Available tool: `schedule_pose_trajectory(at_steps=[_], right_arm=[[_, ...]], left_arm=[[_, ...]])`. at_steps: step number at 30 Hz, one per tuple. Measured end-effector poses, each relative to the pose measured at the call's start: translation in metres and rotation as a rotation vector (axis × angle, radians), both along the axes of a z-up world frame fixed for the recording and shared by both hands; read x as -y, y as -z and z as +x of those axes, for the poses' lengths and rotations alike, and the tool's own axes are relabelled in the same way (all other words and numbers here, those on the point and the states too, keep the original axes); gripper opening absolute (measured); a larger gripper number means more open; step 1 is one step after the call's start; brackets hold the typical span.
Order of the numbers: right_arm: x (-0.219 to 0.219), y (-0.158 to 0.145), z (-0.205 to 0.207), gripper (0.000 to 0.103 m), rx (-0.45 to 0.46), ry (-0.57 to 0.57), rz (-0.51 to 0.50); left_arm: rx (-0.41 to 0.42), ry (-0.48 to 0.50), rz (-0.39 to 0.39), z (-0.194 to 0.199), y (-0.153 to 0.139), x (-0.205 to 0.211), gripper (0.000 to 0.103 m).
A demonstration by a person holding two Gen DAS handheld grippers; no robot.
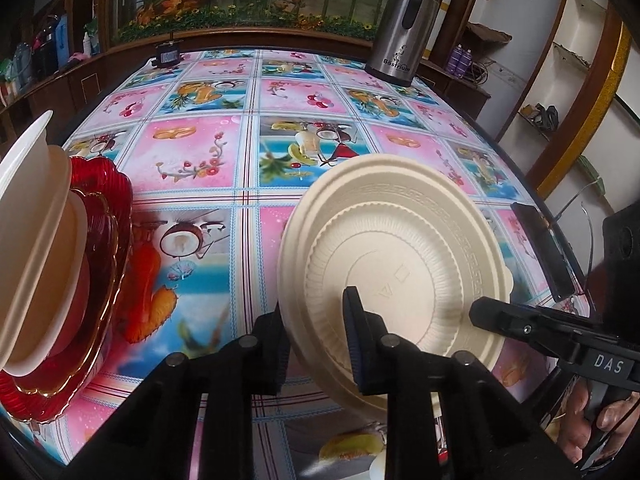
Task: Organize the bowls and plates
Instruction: 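Move the held beige bowl with the right tool over the dish stack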
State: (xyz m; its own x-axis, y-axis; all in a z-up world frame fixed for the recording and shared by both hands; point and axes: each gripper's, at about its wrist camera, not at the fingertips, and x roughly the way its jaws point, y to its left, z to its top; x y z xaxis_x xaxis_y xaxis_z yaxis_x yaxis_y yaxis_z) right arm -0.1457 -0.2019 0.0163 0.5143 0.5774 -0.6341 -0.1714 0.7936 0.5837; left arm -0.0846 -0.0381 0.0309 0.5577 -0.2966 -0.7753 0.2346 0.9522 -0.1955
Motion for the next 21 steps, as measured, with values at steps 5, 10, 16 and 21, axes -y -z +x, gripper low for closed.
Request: schedule_pose_trajectory(at_steps=[5, 10, 16, 21], right_arm=[[-0.001, -0.002, 0.007, 0.02, 0.01, -0.005, -0.008], [0.003, -0.008, 0.037, 0.02, 0.018, -0.02, -0.011], [-0.003, -0.001, 0.076, 0.021, 0.084, -0.037, 0.009], [-0.011, 0.002, 0.083, 0.021, 0.167, -0.093, -0.029]], left_arm=[[0.019, -0.016, 0.023, 0.008, -0.005, 0.004, 0.023], [0.029, -0.059, 0.025, 0.027, -0.01, 0.004, 0.023], [0.067, -0.107, 0.065, 0.046, -0.011, 0.004, 0.023], [0.069, -0.16, 0.149, 0.056, -0.004, 0.01, 0.023]])
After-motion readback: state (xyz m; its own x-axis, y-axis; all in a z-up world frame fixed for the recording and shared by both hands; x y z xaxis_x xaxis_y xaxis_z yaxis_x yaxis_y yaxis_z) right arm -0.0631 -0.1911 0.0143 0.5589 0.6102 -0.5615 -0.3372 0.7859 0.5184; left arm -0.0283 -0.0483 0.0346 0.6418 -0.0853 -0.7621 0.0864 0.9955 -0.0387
